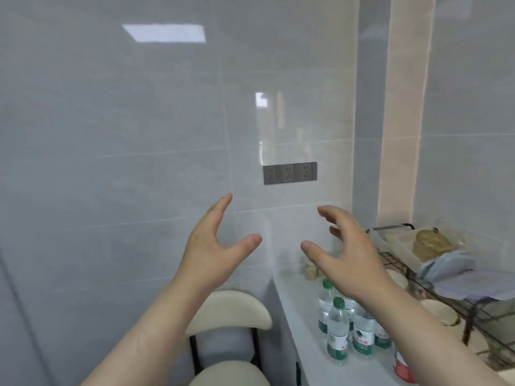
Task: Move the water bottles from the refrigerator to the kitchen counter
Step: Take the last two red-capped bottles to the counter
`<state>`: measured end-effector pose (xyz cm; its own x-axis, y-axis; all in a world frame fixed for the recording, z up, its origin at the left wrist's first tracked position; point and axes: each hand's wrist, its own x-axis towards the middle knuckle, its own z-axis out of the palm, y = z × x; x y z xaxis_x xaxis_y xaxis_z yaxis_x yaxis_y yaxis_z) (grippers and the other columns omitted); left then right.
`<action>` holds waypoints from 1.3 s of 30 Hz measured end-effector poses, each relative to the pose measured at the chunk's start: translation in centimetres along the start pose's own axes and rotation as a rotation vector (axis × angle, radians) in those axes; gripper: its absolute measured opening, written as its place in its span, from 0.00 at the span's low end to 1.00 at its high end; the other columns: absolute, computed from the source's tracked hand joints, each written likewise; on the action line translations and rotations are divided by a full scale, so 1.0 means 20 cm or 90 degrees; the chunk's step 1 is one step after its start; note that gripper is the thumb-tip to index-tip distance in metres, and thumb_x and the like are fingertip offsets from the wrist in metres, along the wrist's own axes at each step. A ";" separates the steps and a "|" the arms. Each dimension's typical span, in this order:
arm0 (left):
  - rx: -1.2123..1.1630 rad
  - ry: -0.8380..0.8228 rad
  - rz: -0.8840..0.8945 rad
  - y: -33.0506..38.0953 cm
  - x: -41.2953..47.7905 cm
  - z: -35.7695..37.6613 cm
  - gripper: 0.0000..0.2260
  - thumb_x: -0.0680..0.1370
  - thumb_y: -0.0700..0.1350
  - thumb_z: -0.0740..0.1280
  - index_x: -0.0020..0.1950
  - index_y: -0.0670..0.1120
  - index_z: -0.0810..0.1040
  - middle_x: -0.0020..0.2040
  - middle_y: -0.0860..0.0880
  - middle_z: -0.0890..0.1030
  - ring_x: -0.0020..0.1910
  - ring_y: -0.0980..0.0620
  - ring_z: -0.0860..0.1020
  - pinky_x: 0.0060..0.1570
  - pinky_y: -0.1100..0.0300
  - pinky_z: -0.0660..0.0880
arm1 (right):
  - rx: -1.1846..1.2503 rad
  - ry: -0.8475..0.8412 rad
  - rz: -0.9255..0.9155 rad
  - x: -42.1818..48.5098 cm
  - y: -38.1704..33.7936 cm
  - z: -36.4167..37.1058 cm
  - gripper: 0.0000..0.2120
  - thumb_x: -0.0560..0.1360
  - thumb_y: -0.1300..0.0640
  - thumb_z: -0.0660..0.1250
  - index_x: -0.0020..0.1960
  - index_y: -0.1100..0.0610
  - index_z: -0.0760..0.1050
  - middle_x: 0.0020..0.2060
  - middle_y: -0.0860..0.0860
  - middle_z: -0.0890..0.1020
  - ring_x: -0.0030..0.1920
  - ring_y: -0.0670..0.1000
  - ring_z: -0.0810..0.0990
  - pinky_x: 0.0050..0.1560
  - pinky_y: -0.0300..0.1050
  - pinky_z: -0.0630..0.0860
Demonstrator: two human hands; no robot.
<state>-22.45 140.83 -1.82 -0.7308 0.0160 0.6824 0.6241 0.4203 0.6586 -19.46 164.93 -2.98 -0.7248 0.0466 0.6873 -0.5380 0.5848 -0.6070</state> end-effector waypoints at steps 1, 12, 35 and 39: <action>0.024 0.025 -0.002 0.03 -0.04 -0.11 0.32 0.61 0.67 0.72 0.60 0.82 0.62 0.65 0.77 0.65 0.70 0.64 0.67 0.70 0.54 0.67 | 0.030 -0.017 -0.026 0.00 -0.09 0.05 0.28 0.67 0.38 0.68 0.65 0.36 0.64 0.57 0.23 0.65 0.62 0.40 0.68 0.64 0.47 0.69; 0.311 0.311 0.029 0.54 -0.67 -1.33 0.39 0.64 0.68 0.71 0.74 0.61 0.66 0.72 0.65 0.69 0.71 0.65 0.66 0.71 0.52 0.66 | 0.299 -0.174 -0.314 -0.18 -1.19 0.68 0.28 0.67 0.36 0.66 0.66 0.37 0.65 0.63 0.30 0.69 0.64 0.36 0.69 0.62 0.35 0.66; 0.714 0.657 -0.184 1.39 -2.40 -3.09 0.32 0.64 0.71 0.71 0.65 0.80 0.62 0.62 0.84 0.63 0.64 0.80 0.61 0.64 0.58 0.66 | 0.667 -0.502 -0.540 -1.55 -3.26 1.64 0.27 0.68 0.34 0.65 0.63 0.23 0.57 0.63 0.23 0.64 0.65 0.30 0.64 0.58 0.29 0.63; 0.740 0.680 -0.209 1.33 -2.50 -3.30 0.31 0.65 0.67 0.73 0.63 0.82 0.61 0.60 0.86 0.63 0.62 0.81 0.62 0.63 0.59 0.66 | 0.696 -0.527 -0.519 -1.68 -3.49 1.85 0.26 0.68 0.34 0.64 0.61 0.22 0.57 0.61 0.20 0.63 0.64 0.28 0.64 0.57 0.29 0.62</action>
<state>48.83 91.24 2.55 0.0433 -0.6078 0.7929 -0.4137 0.7115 0.5680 26.51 92.56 1.38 0.0714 -0.6195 0.7818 -0.6533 -0.6213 -0.4326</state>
